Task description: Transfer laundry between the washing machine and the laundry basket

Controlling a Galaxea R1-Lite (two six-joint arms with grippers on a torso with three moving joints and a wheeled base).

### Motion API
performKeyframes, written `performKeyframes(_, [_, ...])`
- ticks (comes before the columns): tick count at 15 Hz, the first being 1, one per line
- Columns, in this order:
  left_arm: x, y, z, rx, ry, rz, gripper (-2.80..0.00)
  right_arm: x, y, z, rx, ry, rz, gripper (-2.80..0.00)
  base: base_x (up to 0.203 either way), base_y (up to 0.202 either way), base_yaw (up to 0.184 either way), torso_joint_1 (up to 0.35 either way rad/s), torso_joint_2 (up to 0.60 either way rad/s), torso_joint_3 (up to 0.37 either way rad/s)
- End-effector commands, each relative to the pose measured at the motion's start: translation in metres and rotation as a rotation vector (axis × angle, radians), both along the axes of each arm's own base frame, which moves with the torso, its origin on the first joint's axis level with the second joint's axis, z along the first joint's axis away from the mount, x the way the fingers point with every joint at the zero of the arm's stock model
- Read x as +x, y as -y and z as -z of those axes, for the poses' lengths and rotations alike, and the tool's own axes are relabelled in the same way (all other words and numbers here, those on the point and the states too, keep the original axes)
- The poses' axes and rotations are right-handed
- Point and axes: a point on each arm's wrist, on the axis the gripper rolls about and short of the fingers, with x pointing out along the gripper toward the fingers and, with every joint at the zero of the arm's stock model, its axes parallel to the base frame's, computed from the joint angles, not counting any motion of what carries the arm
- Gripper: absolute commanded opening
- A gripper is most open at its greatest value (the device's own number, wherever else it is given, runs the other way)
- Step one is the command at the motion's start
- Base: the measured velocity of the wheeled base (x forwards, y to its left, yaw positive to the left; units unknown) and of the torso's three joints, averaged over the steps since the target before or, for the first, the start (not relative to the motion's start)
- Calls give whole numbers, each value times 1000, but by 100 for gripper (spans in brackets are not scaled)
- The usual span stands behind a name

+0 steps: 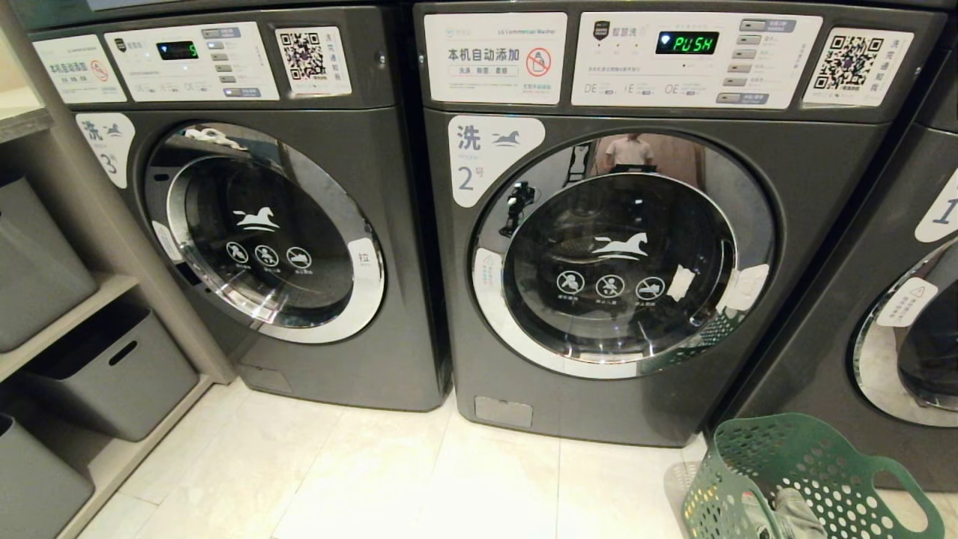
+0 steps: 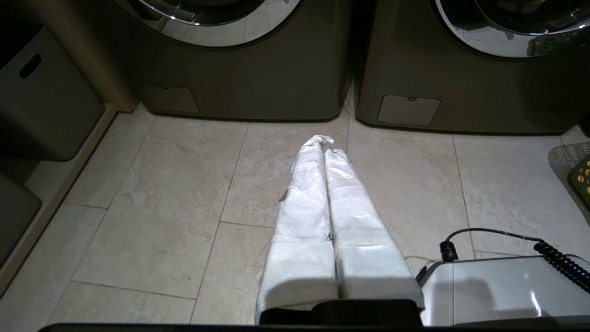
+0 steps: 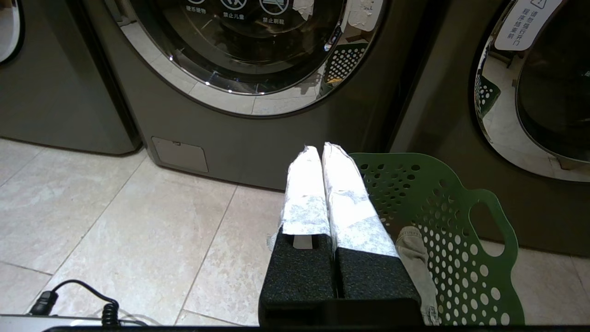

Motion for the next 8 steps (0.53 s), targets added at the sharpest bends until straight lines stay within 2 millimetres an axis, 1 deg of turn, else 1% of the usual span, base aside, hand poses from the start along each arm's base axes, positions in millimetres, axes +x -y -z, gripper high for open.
performKeyframes(1, [0,0,0,0,-2,1,-280,0,0,0,0,-1,0,-280,0,0,0,0,0,0])
performKeyframes(4, [0,0,0,2,-2,1,-280,0,0,0,3,-1,0,-280,0,0,0,0,0,0])
performKeyframes(8, [0,0,0,0,0,-1,-280,0,0,0,71,4,0,-280,0,0,0,0,0,0])
